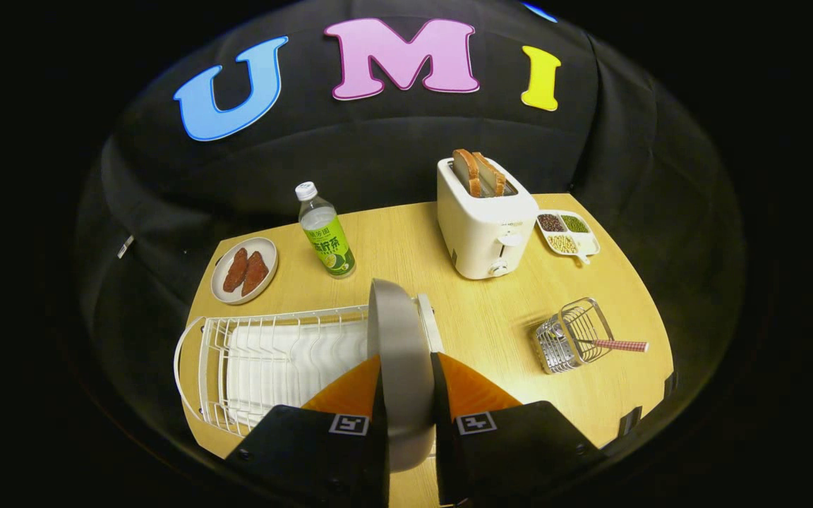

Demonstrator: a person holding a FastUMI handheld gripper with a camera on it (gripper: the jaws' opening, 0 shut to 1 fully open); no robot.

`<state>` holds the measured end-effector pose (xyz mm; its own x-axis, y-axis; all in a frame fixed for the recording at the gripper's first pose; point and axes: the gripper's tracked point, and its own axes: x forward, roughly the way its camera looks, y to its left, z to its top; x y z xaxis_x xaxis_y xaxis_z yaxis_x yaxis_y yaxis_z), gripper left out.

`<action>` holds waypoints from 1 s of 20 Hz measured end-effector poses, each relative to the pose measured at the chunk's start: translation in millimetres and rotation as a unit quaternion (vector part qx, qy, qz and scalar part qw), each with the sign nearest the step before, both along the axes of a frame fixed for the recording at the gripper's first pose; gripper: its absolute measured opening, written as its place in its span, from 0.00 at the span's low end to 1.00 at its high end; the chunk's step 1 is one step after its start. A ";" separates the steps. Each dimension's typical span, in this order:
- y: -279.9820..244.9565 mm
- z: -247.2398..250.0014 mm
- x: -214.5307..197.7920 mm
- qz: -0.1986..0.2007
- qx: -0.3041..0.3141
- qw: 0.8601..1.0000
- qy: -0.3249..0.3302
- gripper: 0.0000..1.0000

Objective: Take the plate from the dish rack, then take the spoon from the basket and place it into the plate.

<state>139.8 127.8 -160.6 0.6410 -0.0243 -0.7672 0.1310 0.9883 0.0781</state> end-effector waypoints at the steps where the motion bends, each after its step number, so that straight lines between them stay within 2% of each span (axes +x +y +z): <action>1: -4.6 0.4 3.8 0.006 -0.018 1.000 -0.008 0.30; 7: 5.3 7.9 8.4 0.032 -0.047 0.998 -0.027 0.29; 13: -1.1 25.1 12.7 0.032 -0.063 0.996 -0.050 0.29; 14: 0.9 24.8 11.3 0.034 -0.052 0.997 -0.049 0.23; 16: -3.7 20.1 5.9 0.030 -0.039 0.998 -0.039 0.20; 18: -10.7 20.5 -1.5 0.032 -0.029 0.998 -0.038 0.20; 20: -9.5 26.2 -17.9 0.041 0.019 0.998 -0.037 0.20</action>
